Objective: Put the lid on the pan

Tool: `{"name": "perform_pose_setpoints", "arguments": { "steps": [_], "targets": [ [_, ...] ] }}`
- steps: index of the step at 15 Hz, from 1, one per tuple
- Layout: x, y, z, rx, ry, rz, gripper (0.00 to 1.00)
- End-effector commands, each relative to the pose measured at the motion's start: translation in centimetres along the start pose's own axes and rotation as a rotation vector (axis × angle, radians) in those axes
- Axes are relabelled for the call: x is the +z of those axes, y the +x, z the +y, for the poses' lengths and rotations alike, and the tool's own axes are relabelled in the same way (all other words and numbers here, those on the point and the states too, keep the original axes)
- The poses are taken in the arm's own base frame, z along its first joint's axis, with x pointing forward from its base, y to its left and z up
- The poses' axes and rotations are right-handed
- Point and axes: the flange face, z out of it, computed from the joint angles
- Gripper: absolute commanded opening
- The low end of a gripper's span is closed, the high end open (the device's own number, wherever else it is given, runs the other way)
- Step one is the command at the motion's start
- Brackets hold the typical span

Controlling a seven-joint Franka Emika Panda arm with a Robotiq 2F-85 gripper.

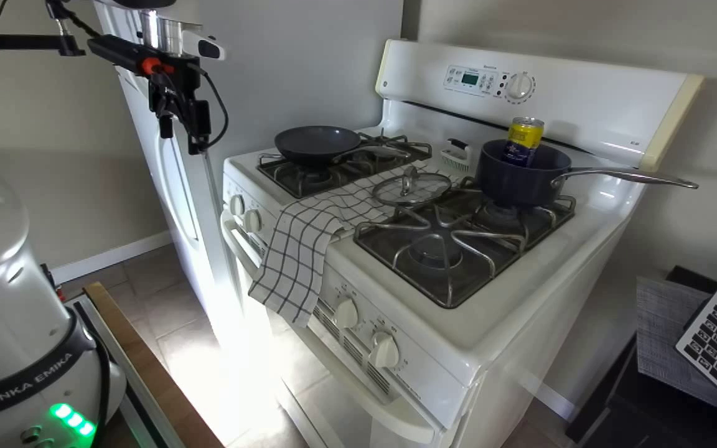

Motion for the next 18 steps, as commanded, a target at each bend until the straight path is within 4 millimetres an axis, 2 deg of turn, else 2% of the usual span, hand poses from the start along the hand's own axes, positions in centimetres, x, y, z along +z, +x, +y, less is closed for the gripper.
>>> {"name": "perform_pose_setpoints", "arguments": {
  "steps": [1,5,8,10,14,15,16,17,18],
  "targets": [
    [-1.9,0.2,3.6,0.079,0.061,0.079,1.0],
    [-3.8,0.5,10.0,0.066,0.133,0.136,1.0],
    [-4.6,0.0,16.8,0.046,0.215,0.169,1.0],
    [-5.3,-1.2,21.8,0.054,0.266,0.183,1.0],
    [-6.0,-2.8,30.9,0.14,0.32,0.187,1.0],
    [-6.2,-3.0,32.5,0.18,0.343,0.192,1.0],
    [-6.0,-2.9,33.3,0.207,0.362,0.193,1.0],
    [-6.1,-3.5,31.7,0.18,0.334,0.218,1.0],
    [-6.2,-3.7,32.8,0.198,0.341,0.22,1.0]
  ]
}}
